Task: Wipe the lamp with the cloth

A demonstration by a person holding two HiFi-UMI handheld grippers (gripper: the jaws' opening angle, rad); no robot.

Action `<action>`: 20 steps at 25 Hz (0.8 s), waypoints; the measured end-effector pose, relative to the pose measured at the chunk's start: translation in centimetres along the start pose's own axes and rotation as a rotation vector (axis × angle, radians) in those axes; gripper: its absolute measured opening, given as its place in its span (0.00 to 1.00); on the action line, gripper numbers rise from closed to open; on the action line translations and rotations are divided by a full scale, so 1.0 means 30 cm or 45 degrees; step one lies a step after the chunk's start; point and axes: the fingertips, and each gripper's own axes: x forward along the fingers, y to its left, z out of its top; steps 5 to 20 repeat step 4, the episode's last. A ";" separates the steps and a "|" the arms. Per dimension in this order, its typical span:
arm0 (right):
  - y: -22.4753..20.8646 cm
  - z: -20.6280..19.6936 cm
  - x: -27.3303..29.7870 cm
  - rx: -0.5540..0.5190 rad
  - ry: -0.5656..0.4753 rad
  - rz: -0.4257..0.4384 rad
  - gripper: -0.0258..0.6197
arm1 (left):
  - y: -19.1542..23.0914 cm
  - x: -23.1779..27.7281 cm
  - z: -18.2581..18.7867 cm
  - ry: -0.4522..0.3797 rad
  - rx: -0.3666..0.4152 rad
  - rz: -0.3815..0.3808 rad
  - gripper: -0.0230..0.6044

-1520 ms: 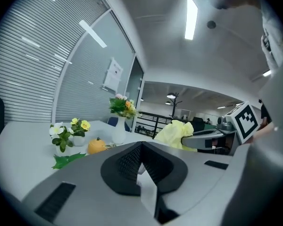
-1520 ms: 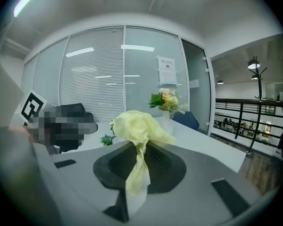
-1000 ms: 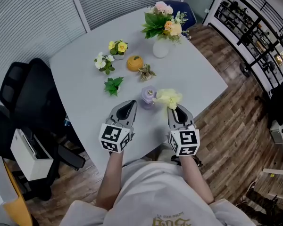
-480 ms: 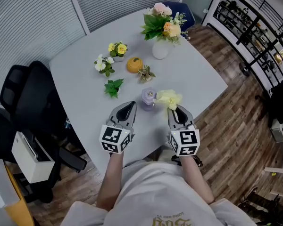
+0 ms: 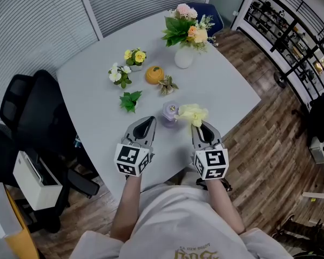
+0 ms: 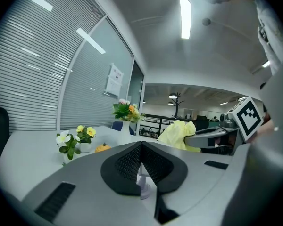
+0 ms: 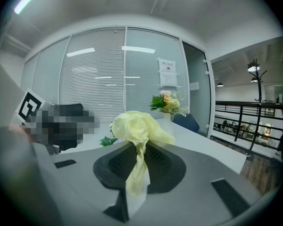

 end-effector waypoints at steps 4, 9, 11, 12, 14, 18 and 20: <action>-0.001 0.001 0.001 -0.002 -0.002 0.000 0.13 | 0.001 0.002 -0.001 0.000 0.006 0.003 0.04; -0.001 0.001 0.001 -0.002 -0.002 0.000 0.13 | 0.001 0.002 -0.001 0.000 0.006 0.003 0.04; -0.001 0.001 0.001 -0.002 -0.002 0.000 0.13 | 0.001 0.002 -0.001 0.000 0.006 0.003 0.04; -0.001 0.001 0.001 -0.002 -0.002 0.000 0.13 | 0.001 0.002 -0.001 0.000 0.006 0.003 0.04; -0.001 0.001 0.001 -0.002 -0.002 0.000 0.13 | 0.001 0.002 -0.001 0.000 0.006 0.003 0.04; -0.001 0.001 0.001 -0.002 -0.002 0.000 0.13 | 0.001 0.002 -0.001 0.000 0.006 0.003 0.04; -0.001 0.001 0.001 -0.002 -0.002 0.000 0.13 | 0.001 0.002 -0.001 0.000 0.006 0.003 0.04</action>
